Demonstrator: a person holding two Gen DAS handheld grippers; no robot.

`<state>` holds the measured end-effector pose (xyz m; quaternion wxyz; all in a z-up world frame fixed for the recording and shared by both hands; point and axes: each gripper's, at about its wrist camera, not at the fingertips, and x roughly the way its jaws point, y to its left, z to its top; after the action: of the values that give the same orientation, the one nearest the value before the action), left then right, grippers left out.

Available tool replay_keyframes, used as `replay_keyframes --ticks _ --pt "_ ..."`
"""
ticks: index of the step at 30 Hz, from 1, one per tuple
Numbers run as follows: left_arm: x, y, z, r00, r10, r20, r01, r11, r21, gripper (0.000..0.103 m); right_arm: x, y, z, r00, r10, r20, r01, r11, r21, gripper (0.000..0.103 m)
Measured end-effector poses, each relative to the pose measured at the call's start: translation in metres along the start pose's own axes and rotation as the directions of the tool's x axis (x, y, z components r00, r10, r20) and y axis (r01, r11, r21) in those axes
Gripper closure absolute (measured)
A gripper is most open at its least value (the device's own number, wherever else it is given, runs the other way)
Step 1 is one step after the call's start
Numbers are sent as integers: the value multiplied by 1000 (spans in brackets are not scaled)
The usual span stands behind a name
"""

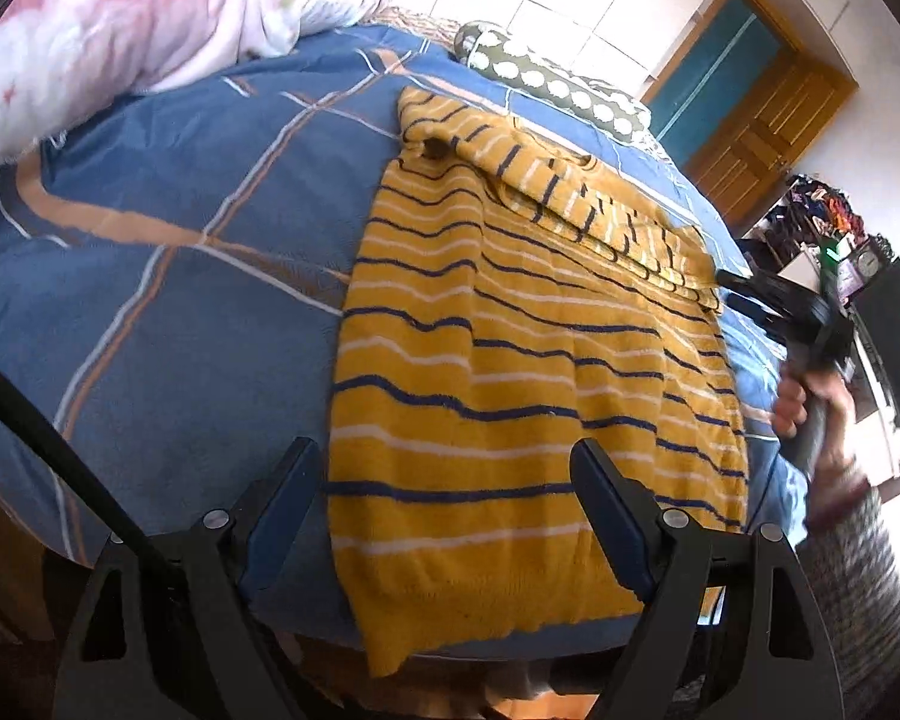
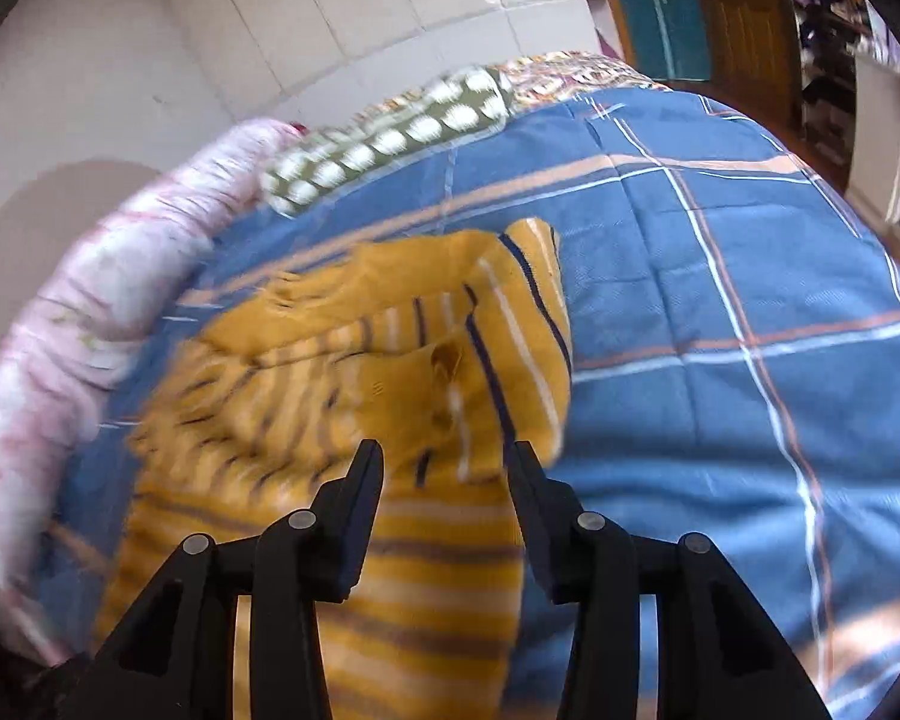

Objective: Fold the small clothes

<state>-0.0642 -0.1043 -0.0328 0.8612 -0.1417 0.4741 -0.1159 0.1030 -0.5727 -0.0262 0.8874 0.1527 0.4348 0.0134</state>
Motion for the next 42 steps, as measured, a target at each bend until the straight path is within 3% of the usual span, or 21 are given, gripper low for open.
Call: replay_keyframes --ticks 1,2,3,4,6,7,9,10,13,14,15,17,23,26,29,31,34,37,42 --pt "-2 0 0 1000 11 8 -11 1000 5 19 14 4 4 999 -10 -47 9 1000 -14 63" --pt "-4 2 1 1000 18 17 -18 1000 11 19 26 11 8 995 -13 -99 8 999 -46 93" --pt "-8 5 2 999 28 31 -28 999 19 19 28 19 11 994 -25 -106 15 995 -96 96" --pt "-10 7 2 998 40 48 -42 999 29 19 19 27 16 998 -21 -51 13 989 -149 96" --pt "-12 12 5 995 73 71 -77 996 45 19 6 25 23 1000 -7 20 10 989 -148 95" --pt "-10 16 8 993 93 67 -96 994 46 19 8 22 25 998 -62 25 65 988 -143 95" --pt "-6 24 14 995 85 49 -87 996 26 19 20 14 27 955 -298 8 295 943 -152 93" --pt "-5 28 17 997 68 43 -68 998 14 19 17 7 24 952 -307 1 304 942 -143 89" --pt "1 37 29 998 49 29 -49 999 -5 19 -18 -12 6 991 -135 14 136 990 -39 81" --pt "4 40 36 999 46 28 -46 999 -9 19 -36 -22 -7 999 -42 17 41 999 12 72" --pt "8 43 41 999 39 27 -39 999 -11 19 -45 -27 -17 1000 19 14 -19 999 39 64" --pt "22 51 58 1000 26 1 -26 999 -30 19 -63 -40 -49 989 146 -14 -144 985 96 60" --pt "78 66 105 991 -85 -107 72 990 -125 19 -70 -58 -121 965 252 -73 -234 952 195 59" --pt "107 67 124 979 -127 -160 100 981 -169 20 -65 -58 -135 957 282 -69 -262 941 215 59" --pt "113 61 132 976 -145 -165 116 979 -170 20 -60 -54 -136 949 308 -71 -286 931 228 55" --pt "115 56 131 962 -208 -176 176 968 -178 20 -54 -50 -134 947 311 -78 -289 934 209 53" --pt "117 45 118 937 -274 -217 242 956 -164 36 -50 -40 -135 940 329 -92 -308 932 190 52" --pt "110 37 101 944 -246 -222 223 967 -122 57 -48 -30 -139 930 355 -99 -333 924 189 52" --pt "85 41 68 917 -341 -205 305 933 -191 58 -49 -11 -154 902 413 -124 -390 904 176 50"
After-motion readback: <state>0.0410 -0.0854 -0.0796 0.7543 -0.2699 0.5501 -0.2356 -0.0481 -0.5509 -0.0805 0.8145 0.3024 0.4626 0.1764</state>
